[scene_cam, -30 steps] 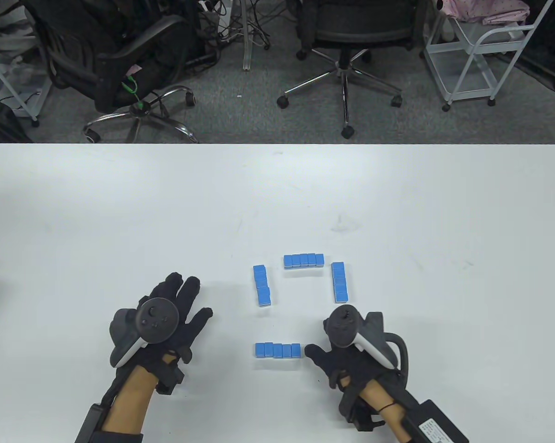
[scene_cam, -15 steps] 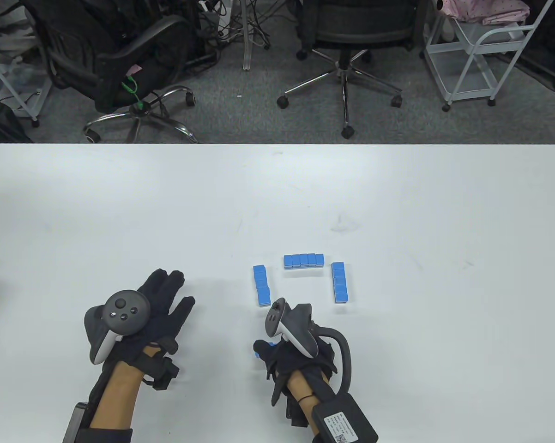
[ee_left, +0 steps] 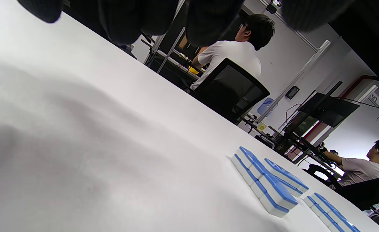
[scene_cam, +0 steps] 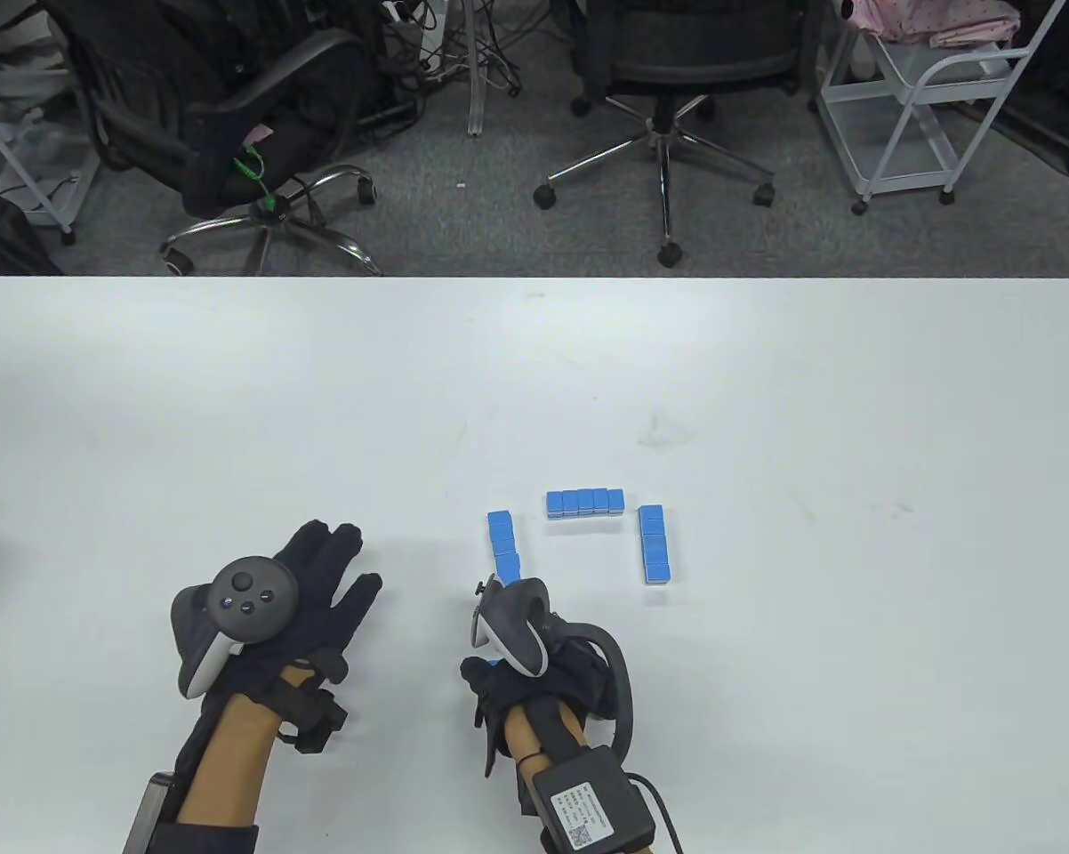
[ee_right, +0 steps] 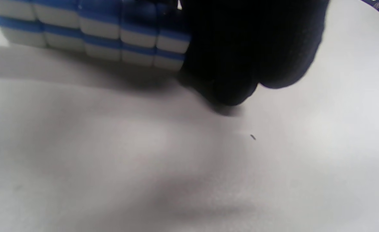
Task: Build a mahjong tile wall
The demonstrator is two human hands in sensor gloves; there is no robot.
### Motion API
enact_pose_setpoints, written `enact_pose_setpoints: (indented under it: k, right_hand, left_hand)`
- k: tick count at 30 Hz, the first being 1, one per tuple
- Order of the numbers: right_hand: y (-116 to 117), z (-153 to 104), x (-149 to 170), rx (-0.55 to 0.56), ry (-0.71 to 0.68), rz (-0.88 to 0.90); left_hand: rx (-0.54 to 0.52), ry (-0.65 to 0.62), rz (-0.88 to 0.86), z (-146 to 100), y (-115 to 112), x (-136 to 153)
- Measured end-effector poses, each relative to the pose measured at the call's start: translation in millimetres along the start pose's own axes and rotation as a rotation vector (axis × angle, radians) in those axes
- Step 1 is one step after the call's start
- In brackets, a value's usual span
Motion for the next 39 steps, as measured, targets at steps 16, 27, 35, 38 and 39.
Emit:
enact_pose_setpoints:
  k: [16,27,35,38,39]
  right_hand:
    - [-5,-10,-3,0.138,0.037,-0.156]
    - [-9,-8,-3,0.196,-0.023,-0.183]
    - [-19,5,10,0.205,-0.006,-0.148]
    - [-22,8,13,0.201,-0.004,-0.137]
    - [-23,9,14,0.198,-0.001,-0.132]
  left_hand:
    - [0.03,0.018,0.025,0,-3,0]
    - [0.049,0.04,0.033,-1,-9,5]
    - [0.057,0.054,0.038,-1,-11,6]
    - [0.061,0.055,0.042,0,-11,7]
    - [0.063,0.055,0.041,0,-12,7]
Point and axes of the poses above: the tracker on the back of each hand, its own x axis roughly to the little-finger side, its own z axis roughly from the wrist to the fingertips, y = z × x, the point moved 4 cm from there along z, roughly from the wrist to the fingertips, and after that the axes turned 10 degrees about z, right-handed, at the moved point
